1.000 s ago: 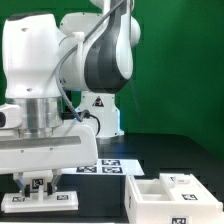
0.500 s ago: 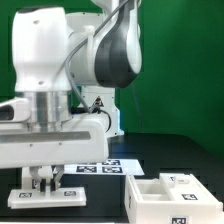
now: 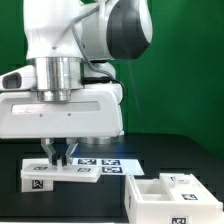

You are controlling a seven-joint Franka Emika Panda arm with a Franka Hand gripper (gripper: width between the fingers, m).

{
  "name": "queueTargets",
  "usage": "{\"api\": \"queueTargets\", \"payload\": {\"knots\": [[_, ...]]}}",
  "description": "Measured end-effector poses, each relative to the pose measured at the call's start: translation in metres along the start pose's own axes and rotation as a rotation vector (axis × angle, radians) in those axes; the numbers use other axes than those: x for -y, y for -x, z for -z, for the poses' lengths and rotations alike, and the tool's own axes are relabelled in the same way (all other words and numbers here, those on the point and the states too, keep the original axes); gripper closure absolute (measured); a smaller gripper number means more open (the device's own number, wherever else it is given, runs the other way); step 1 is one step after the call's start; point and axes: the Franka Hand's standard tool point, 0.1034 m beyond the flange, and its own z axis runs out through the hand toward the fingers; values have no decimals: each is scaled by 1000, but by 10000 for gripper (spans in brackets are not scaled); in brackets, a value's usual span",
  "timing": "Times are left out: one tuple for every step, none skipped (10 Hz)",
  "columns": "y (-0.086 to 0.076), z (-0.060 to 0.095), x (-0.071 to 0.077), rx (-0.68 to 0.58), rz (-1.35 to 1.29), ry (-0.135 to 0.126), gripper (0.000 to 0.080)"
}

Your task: Assemble cabinet

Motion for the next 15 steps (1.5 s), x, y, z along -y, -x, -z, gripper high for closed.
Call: {"api": "queueTargets", "payload": {"knots": [[0, 0, 0, 0, 0, 0, 737], [0, 0, 0, 0, -1, 0, 737], [4, 3, 3, 5, -114, -3, 737], [14, 7, 10, 15, -208, -9, 737], [28, 13, 23, 27, -316, -16, 737], [34, 18, 35, 34, -436, -22, 737], [35, 17, 35, 26, -419, -22, 737], [35, 16, 35, 27, -420, -20, 737], [35, 16, 35, 28, -419, -20, 737], [36, 16, 35, 28, -419, -20, 737], [38, 16, 36, 33, -452, -20, 737], [47, 15, 41, 52, -560, -19, 737], [56, 15, 48, 63, -673, -18, 737], [58, 15, 56, 66, -703, -16, 737], [57, 15, 58, 64, -698, -18, 737]]}}
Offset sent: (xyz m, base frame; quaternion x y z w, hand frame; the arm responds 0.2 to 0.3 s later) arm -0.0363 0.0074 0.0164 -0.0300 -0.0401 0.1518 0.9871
